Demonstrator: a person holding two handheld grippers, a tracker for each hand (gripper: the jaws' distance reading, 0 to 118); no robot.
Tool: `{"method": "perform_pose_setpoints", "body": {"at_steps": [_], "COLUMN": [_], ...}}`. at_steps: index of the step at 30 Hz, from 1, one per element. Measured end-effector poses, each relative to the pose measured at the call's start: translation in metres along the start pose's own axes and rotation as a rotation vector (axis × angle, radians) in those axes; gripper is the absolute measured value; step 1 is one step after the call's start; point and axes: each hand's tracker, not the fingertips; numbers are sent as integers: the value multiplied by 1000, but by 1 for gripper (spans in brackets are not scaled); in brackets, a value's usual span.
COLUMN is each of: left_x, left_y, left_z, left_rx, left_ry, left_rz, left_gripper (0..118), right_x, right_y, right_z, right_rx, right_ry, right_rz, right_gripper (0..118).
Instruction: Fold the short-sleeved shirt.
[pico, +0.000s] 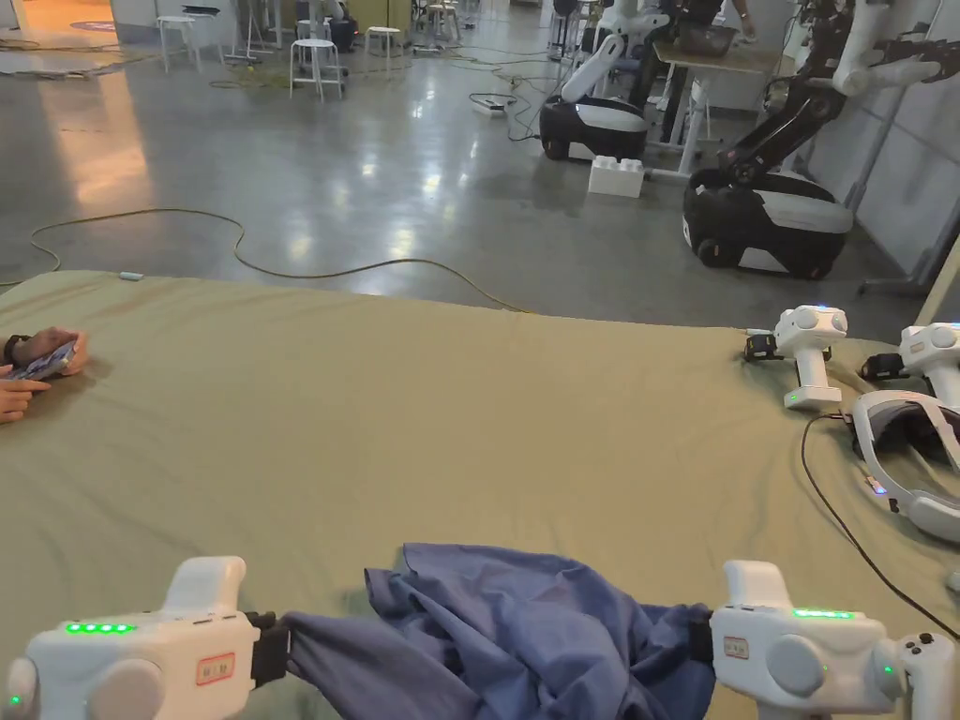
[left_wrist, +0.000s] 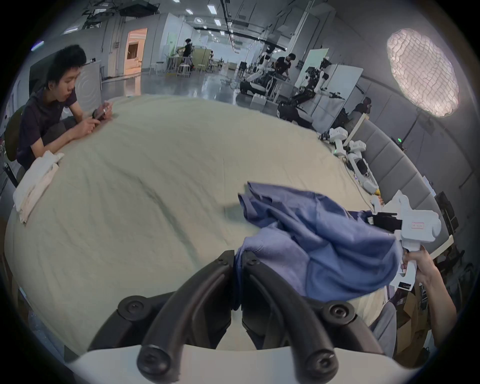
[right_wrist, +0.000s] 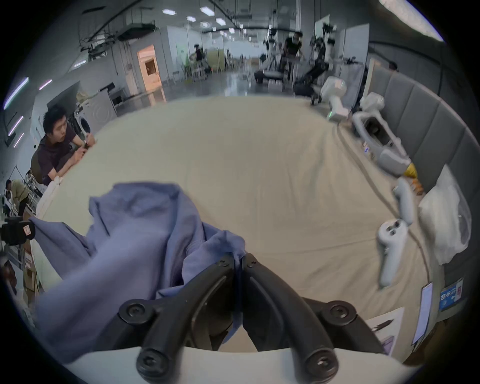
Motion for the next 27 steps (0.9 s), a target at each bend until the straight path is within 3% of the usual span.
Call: {"method": "perform_pose_setpoints", "body": {"at_steps": [10,22,27], "left_x": [-16,-46,-57], "left_y": [75,179,212], "left_z": [92,175,185], "left_rx": [201,376,419], "left_ry": [46,46,4], "left_rz": [-21,35,86], "left_gripper": [7,6,6], "right_x": [7,11,12], "right_y": [48,129,164], "right_z": [115,209,233], "right_rx": [242,413,480], "right_ry": [-113,-122,-93], "right_rz": [91,85,34], "right_gripper": [4,4,4]}}
